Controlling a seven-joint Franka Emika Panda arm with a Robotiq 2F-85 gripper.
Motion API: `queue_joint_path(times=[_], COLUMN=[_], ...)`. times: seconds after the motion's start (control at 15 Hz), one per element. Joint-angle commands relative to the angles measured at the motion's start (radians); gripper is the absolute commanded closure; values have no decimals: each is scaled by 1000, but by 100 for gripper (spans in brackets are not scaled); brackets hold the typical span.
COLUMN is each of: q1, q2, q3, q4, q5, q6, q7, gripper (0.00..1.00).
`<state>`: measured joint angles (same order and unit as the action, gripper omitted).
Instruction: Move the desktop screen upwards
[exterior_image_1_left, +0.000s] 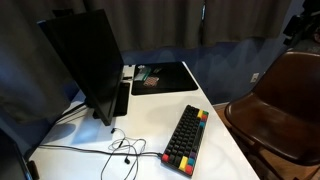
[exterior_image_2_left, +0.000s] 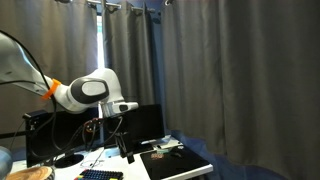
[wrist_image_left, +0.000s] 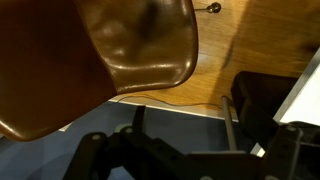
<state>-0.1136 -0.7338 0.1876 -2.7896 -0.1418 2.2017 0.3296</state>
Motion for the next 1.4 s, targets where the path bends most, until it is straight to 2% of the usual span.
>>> queue_joint_path(times=[0.0,0.2,0.47,0.8,1.0,1.13,1.33], q1=[57,143,242,325,371,418,435], q2=[39,130,263,458,597,698,846], q3=[-35,-32,5,50,60,50,77], q4=[15,57,107,169,249,329,460], q5=[27,108,220,375,467,580,678], q6=[14,84,221,507,614,647,691], q7=[-57,-87,-45,51,67,31,-14], gripper=[0,0,0,0,0,0,0])
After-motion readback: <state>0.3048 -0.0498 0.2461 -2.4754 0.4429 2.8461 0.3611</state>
